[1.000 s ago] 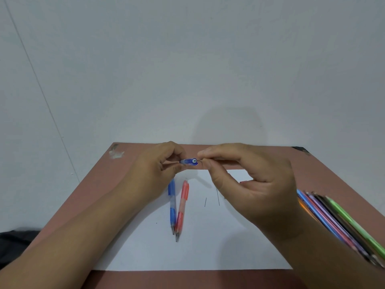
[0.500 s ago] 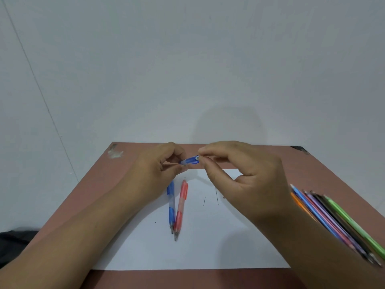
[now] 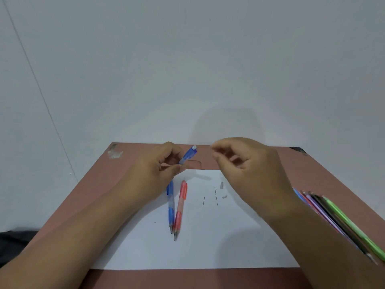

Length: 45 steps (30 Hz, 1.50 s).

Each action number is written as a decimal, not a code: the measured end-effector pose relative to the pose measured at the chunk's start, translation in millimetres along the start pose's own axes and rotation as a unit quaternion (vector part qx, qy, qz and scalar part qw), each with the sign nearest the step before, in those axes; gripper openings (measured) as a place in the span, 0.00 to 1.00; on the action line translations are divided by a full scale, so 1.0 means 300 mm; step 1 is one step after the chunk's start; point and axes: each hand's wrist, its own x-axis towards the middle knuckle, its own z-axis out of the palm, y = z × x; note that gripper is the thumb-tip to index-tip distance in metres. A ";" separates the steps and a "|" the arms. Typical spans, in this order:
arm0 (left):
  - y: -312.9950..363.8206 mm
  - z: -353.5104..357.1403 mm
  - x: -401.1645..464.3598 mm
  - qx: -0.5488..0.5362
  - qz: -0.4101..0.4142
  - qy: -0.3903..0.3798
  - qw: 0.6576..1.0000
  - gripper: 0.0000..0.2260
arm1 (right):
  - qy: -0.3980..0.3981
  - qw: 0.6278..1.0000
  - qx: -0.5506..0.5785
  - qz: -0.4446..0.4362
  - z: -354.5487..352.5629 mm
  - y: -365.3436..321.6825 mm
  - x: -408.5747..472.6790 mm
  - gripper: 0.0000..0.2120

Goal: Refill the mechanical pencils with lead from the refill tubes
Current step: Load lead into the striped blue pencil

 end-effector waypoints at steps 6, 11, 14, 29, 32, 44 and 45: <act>0.011 -0.007 -0.004 -0.014 -0.022 0.000 1.000 0.08 | -0.239 0.947 -0.131 0.171 -0.012 0.071 0.015 0.08; 0.002 -0.003 -0.006 -0.052 -0.024 -0.012 0.998 0.06 | -0.290 0.925 -0.148 0.196 -0.011 0.088 0.022 0.10; -0.002 -0.003 -0.006 -0.062 -0.031 -0.009 0.998 0.03 | -0.288 0.925 -0.152 0.196 -0.015 0.080 0.020 0.08; -0.034 -0.003 0.003 -0.021 -0.022 -0.013 0.999 0.10 | -0.393 0.884 -0.188 0.166 -0.037 0.057 0.015 0.06; -0.026 -0.002 0.002 -0.009 -0.001 -0.002 1.000 0.06 | -0.368 0.900 -0.183 0.144 -0.039 0.056 0.010 0.08; -0.002 0.021 -0.007 0.023 0.110 0.014 0.994 0.09 | -0.073 0.957 0.255 0.115 -0.030 -0.051 0.000 0.12; -0.008 0.025 -0.007 0.026 0.118 0.013 0.993 0.08 | -0.072 0.961 0.250 0.096 -0.028 -0.051 0.000 0.12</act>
